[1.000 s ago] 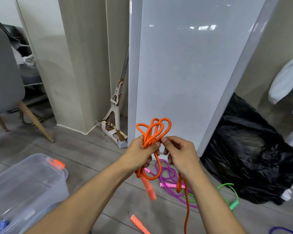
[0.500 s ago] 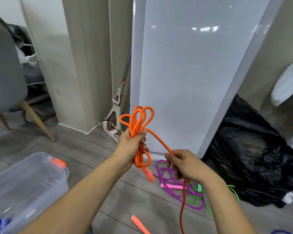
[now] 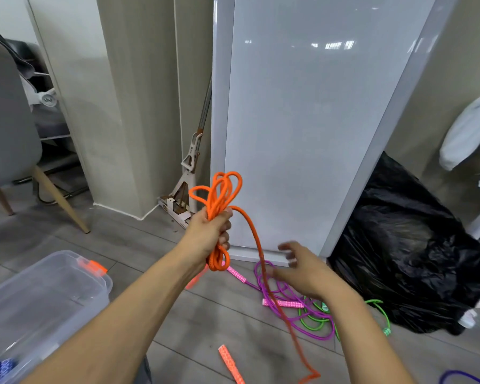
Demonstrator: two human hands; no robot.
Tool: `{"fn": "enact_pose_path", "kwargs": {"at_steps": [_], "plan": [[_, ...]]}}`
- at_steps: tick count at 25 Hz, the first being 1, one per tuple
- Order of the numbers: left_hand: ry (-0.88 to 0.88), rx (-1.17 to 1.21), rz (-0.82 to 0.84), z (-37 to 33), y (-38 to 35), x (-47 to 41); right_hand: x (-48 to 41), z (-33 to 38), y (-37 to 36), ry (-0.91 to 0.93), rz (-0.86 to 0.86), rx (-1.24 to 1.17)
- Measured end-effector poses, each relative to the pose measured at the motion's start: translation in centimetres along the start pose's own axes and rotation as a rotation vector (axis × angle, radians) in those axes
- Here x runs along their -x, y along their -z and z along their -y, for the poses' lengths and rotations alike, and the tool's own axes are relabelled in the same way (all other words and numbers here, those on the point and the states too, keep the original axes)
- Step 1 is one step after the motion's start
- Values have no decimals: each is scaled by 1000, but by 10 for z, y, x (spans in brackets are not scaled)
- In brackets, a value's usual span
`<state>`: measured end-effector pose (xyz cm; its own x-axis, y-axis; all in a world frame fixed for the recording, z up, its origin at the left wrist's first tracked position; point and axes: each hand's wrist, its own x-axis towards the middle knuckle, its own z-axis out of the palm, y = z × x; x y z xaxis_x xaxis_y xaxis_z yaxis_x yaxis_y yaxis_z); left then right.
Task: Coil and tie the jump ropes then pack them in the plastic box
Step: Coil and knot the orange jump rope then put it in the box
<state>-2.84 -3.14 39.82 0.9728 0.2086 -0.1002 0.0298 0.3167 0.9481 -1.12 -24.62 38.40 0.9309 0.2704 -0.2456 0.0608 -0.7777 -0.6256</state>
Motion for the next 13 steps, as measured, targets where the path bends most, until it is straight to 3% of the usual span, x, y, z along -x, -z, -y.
{"fn": "enact_pose_path", "kwargs": {"at_steps": [3,5,9,13], "plan": [[132,-44,178,3,-11,8,-2,26,-18,332,-190,-330],[184,-54,244,3,-14,11,-5,39,-22,407,-221,-493],[130,-59,174,2,-13,10,-5,34,-13,281,-194,-562],[9,61,-116,2,0,-4,-2,9,-1,88,-105,-265]]}}
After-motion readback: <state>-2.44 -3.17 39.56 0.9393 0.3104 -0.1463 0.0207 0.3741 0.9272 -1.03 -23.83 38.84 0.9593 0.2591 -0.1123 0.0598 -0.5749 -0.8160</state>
